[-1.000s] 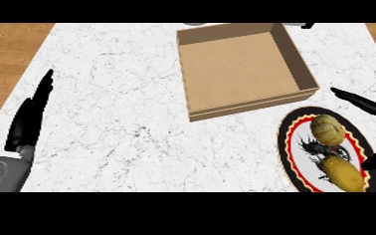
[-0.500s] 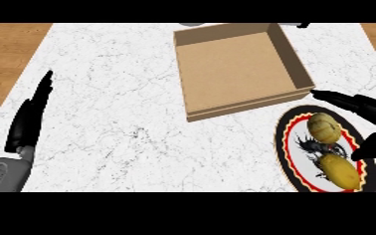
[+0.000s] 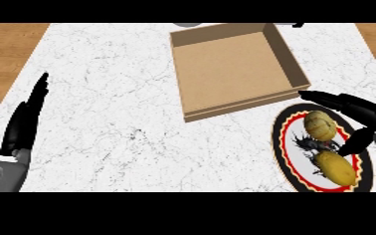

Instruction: Pick the squash from the plate and place it in the cardboard box

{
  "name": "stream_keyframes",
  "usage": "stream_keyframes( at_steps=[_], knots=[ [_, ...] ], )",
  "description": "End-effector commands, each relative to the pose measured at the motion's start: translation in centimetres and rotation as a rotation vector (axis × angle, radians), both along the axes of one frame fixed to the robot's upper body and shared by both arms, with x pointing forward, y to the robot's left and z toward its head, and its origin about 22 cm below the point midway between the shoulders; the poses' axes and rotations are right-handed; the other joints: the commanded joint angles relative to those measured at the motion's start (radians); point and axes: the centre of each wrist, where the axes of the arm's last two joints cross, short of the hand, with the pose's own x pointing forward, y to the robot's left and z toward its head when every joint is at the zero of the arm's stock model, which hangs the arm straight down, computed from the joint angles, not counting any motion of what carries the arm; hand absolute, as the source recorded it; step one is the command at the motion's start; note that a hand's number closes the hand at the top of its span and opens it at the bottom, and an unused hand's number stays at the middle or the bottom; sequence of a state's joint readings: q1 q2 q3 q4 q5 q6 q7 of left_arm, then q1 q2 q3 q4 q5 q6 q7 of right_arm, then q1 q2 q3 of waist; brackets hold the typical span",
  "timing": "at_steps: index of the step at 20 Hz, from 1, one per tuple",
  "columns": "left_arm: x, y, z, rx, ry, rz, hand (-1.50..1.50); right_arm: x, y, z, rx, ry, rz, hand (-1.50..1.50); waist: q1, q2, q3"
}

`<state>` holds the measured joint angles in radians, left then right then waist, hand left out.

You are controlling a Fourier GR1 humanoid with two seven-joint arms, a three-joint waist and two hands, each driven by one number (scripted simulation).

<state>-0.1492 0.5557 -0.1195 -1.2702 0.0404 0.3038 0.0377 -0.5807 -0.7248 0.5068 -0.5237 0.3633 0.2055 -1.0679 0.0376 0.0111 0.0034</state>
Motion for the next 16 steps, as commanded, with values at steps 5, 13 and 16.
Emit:
stream_keyframes(
  at_steps=[5, 13, 16],
  knots=[
    [0.0, 0.5, -0.2, -0.007, -0.003, 0.014, 0.0, 0.0, -0.5, 0.6, 0.21, 0.022, 0.218, -1.5, -0.016, -0.001, -0.001],
    [-0.7, 2.1, 0.2, 0.007, 0.005, 0.018, 0.0, 0.3, 0.8, 0.4, 0.151, 0.03, 0.23, -1.5, -0.017, -0.005, -0.002],
    [-0.7, 0.3, -0.8, 0.02, -0.005, 0.013, 0.0, 0.5, 0.9, -0.3, 0.071, 0.058, 0.208, -1.5, -0.013, -0.003, -0.002]
  ],
)
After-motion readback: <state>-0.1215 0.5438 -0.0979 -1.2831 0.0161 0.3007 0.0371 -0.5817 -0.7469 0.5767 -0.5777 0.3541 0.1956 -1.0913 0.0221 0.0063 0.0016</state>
